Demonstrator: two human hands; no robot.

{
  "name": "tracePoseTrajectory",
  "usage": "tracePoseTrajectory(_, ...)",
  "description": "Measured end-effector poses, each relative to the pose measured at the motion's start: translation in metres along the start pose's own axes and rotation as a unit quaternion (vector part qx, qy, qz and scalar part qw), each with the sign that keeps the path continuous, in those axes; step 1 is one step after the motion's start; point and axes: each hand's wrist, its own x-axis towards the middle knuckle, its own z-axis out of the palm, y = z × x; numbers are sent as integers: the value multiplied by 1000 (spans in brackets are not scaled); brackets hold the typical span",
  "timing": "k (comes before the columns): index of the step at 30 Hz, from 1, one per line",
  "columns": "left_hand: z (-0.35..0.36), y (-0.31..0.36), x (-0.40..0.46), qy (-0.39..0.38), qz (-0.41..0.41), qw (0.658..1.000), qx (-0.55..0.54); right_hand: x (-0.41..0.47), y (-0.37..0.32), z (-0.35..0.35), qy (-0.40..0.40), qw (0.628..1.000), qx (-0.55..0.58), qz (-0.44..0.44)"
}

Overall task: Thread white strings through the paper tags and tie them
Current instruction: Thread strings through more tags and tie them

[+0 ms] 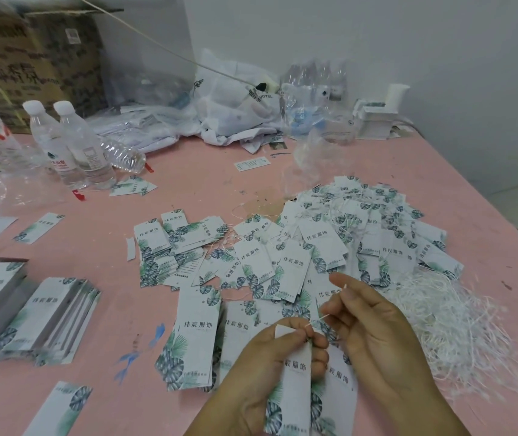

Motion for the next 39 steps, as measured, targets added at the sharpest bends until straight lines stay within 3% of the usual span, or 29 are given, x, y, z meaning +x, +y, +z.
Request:
tracePoseTrajectory(5, 14, 17, -11, 12, -16, 1000, -7, -3, -2, 2, 16, 999, 29, -2)
tracePoseTrajectory(11, 35, 37, -27, 69, 22, 983, -170, 0, -22, -12, 71, 991, 81, -82)
tracePoseTrajectory(14, 36, 37, -28, 102, 57, 973, -199, 0, -30, -23, 86, 986, 92, -110)
tracePoseTrajectory(18, 32, 29, -28, 121, 95, 980, -129, -9, -21, -16, 60, 992, -45, -98)
tracePoseTrajectory(22, 33, 25, -25, 152, 115, 981, -20, -18, 3, 4, 27, 973, -209, -88)
tracePoseTrajectory(32, 44, 28, -34, 174, 200, 955, 135, -23, 22, 14, 52, 919, -375, -109)
tracePoseTrajectory(39, 48, 27, -36, 180, 220, 943, 176, -23, 22, 13, 63, 897, -414, -139)
